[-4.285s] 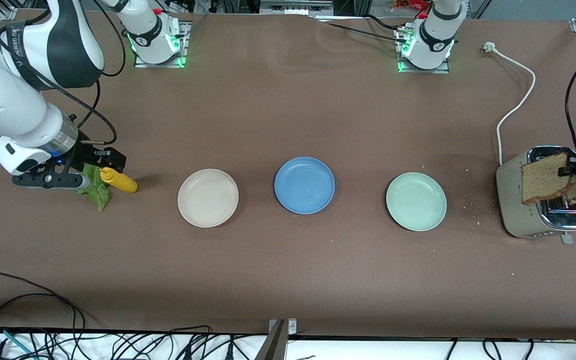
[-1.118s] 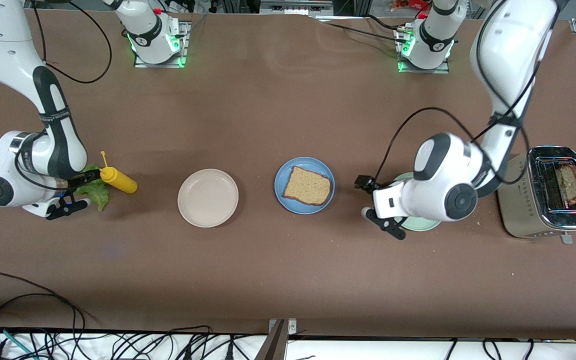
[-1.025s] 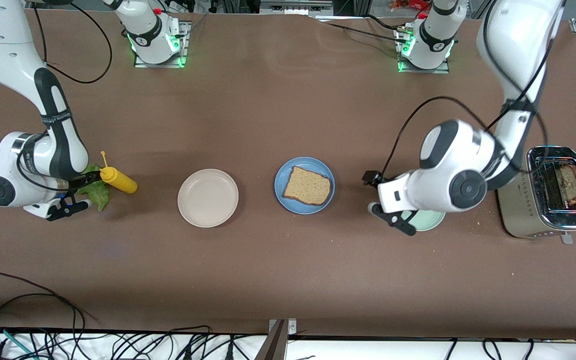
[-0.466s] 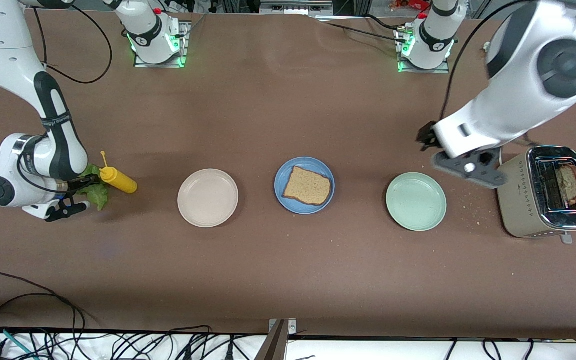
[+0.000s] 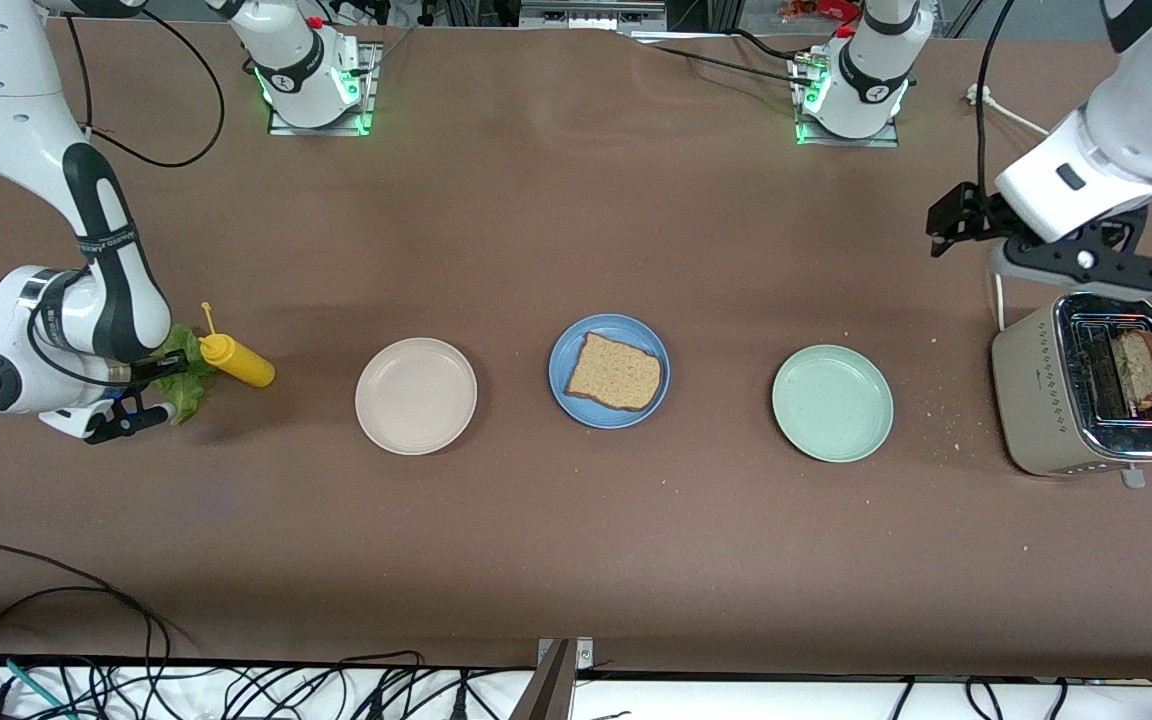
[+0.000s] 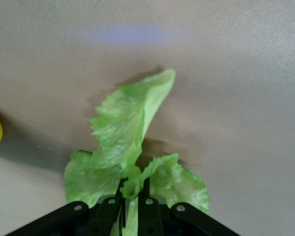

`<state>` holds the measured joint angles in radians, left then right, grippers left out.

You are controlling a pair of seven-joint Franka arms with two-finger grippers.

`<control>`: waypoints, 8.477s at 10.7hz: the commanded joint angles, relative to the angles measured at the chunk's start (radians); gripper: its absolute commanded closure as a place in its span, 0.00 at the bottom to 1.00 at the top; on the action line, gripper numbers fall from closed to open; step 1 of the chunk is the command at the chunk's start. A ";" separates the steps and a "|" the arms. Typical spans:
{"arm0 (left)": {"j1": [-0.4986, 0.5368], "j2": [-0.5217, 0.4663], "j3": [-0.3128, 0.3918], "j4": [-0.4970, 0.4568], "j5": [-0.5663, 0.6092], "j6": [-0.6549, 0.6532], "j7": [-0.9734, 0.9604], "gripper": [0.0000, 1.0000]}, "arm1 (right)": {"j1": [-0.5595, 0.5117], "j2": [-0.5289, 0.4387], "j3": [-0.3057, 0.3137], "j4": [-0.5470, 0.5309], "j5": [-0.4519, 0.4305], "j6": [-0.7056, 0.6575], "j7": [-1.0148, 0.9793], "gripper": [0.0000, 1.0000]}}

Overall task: Make sandwich in blue plate with both arms
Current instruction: 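Grasp the lettuce leaf with the right gripper while the left arm withdraws, then carry the lettuce leaf with the right gripper over the blue plate, then lay the lettuce on the bread and open the right gripper, then move the open right gripper to the yellow mustard bottle, then grasp the mustard bottle with the right gripper and lift it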

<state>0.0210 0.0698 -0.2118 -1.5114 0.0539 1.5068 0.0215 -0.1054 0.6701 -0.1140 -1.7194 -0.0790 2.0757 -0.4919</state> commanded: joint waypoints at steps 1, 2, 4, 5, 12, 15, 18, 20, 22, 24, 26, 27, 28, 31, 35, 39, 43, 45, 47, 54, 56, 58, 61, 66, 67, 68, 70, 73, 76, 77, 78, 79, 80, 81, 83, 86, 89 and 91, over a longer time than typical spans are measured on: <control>-0.021 -0.132 0.035 -0.191 -0.031 0.053 -0.005 0.00 | -0.007 -0.030 0.014 0.059 0.013 -0.049 -0.027 1.00; -0.053 -0.158 0.057 -0.252 -0.034 0.108 -0.003 0.00 | -0.002 -0.032 0.016 0.107 0.013 -0.110 -0.033 1.00; -0.064 -0.174 0.089 -0.280 -0.063 0.121 0.006 0.00 | 0.016 -0.030 0.016 0.241 0.008 -0.246 -0.063 1.00; -0.061 -0.156 0.088 -0.259 -0.066 0.112 0.005 0.00 | 0.027 -0.032 0.016 0.295 0.008 -0.306 -0.071 1.00; -0.061 -0.150 0.084 -0.250 -0.068 0.104 -0.005 0.00 | 0.142 -0.122 0.034 0.475 0.100 -0.468 0.013 1.00; -0.062 -0.150 0.084 -0.250 -0.068 0.104 -0.005 0.00 | 0.235 -0.132 0.036 0.475 0.229 -0.470 0.149 1.00; -0.069 -0.133 0.084 -0.228 -0.068 0.104 -0.005 0.00 | 0.378 -0.118 0.053 0.475 0.369 -0.435 0.431 1.00; -0.065 -0.131 0.084 -0.227 -0.068 0.102 -0.003 0.00 | 0.496 -0.081 0.059 0.475 0.404 -0.298 0.612 1.00; -0.062 -0.133 0.084 -0.227 -0.068 0.102 0.002 0.00 | 0.616 -0.020 0.060 0.475 0.418 -0.130 0.781 1.00; -0.058 -0.134 0.089 -0.225 -0.068 0.095 0.003 0.00 | 0.705 0.063 0.066 0.474 0.470 0.062 0.945 1.00; -0.058 -0.134 0.089 -0.225 -0.068 0.085 0.005 0.00 | 0.759 0.130 0.066 0.475 0.479 0.183 1.070 1.00; -0.058 -0.134 0.089 -0.225 -0.068 0.087 0.005 0.00 | 0.768 0.161 0.076 0.475 0.488 0.217 1.110 1.00; -0.058 -0.134 0.089 -0.225 -0.068 0.085 0.005 0.00 | 0.767 0.184 0.114 0.475 0.549 0.237 1.151 1.00; -0.058 -0.134 0.089 -0.225 -0.068 0.082 0.005 0.00 | 0.779 0.216 0.123 0.471 0.611 0.254 1.220 1.00; -0.058 -0.134 0.089 -0.224 -0.068 0.082 0.005 0.00 | 0.788 0.252 0.152 0.466 0.653 0.256 1.300 1.00; -0.058 -0.134 0.089 -0.224 -0.068 0.082 0.005 0.00 | 0.799 0.272 0.152 0.472 0.656 0.256 1.311 0.89; -0.058 -0.134 0.089 -0.224 -0.068 0.082 0.005 0.00 | 0.791 0.249 0.149 0.474 0.656 0.228 1.366 0.00; -0.058 -0.134 0.089 -0.224 -0.068 0.082 0.005 0.00 | 0.780 0.198 0.132 0.477 0.647 0.112 1.369 0.00; -0.058 -0.134 0.089 -0.224 -0.068 0.082 0.003 0.00 | 0.741 0.111 0.108 0.477 0.640 -0.004 1.366 0.00; -0.058 -0.134 0.089 -0.224 -0.068 0.082 0.003 0.00 | 0.719 -0.081 -0.315 0.460 0.599 -0.540 0.711 0.00; -0.058 -0.134 0.089 -0.224 -0.069 0.082 0.003 0.00 | 0.721 -0.083 -0.433 0.434 0.604 -0.591 0.463 0.00; -0.058 -0.134 0.089 -0.224 -0.069 0.081 0.003 0.00 | 0.719 -0.115 -0.530 0.365 0.607 -0.599 0.212 0.00; -0.058 -0.134 0.089 -0.224 -0.068 0.081 0.005 0.00 | 0.702 -0.118 -0.703 0.290 0.671 -0.611 -0.225 0.00; -0.058 -0.134 0.089 -0.225 -0.068 0.079 0.005 0.00 | 0.417 -0.104 -0.716 0.276 0.838 -0.752 -0.878 0.00; -0.058 -0.134 0.089 -0.224 -0.069 0.079 0.005 0.00 | 0.368 -0.101 -0.716 0.256 0.916 -0.775 -1.040 0.00; -0.058 -0.134 0.089 -0.224 -0.069 0.079 0.003 0.00 | 0.315 -0.074 -0.714 0.245 0.995 -0.824 -1.150 0.00; -0.058 -0.134 0.089 -0.224 -0.068 0.078 0.003 0.00 | 0.242 0.001 -0.713 0.245 1.140 -0.922 -1.326 0.00; -0.058 -0.134 0.089 -0.224 -0.069 0.078 0.005 0.00 | 0.160 0.100 -0.652 0.234 1.263 -1.017 -1.544 0.00; -0.058 -0.134 0.089 -0.224 -0.069 0.078 0.005 0.00 | -0.005 0.150 -0.444 0.238 1.265 -1.007 -1.695 0.00; -0.058 -0.134 0.089 -0.224 -0.068 0.078 0.005 0.00 | -0.034 0.179 -0.402 0.244 1.274 -0.999 -1.741 0.00; -0.058 -0.134 0.089 -0.225 -0.068 0.078 0.005 0.00 | -0.048 0.210 -0.385 0.244 1.313 -0.996 -1.786 0.00; -0.058 -0.134 0.089 -0.224 -0.068 0.078 0.005 0.00 | -0.049 0.229 -0.385 0.245 1.324 -0.994 -1.821 0.00; -0.058 -0.134 0.089 -0.224 -0.068 0.078 0.005 0.00 | -0.054 0.250 -0.383 0.247 1.326 -0.988 -1.862 0.00; -0.058 -0.134 0.089 -0.224 -0.069 0.078 0.005 0.00 | -0.059 0.275 -0.383 0.247 1.335 -0.988 -1.901 0.00; -0.058 -0.134 0.089 -0.224 -0.068 0.078 0.005 0.00 | -0.062 0.313 -0.382 0.247 1.364 -0.993 -1.941 0.00; -0.056 -0.134 0.089 -0.224 -0.068 0.075 0.003 0.00 | -0.068 0.330 -0.339 0.245 1.372 -0.987 -1.962 0.00; -0.056 -0.134 0.089 -0.224 -0.068 0.073 0.005 0.00 | -0.066 0.353 -0.282 0.244 1.395 -0.948 -1.959 0.00; -0.056 -0.134 0.089 -0.225 -0.068 0.070 0.005 0.00 | -0.065 0.365 -0.265 0.245 1.412 -0.930 -1.959 0.00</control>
<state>-0.0364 -0.0637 -0.1251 -1.7490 0.0034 1.5974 0.0209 -0.1590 1.0131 -0.4002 -1.4896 1.3025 1.1336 -2.4455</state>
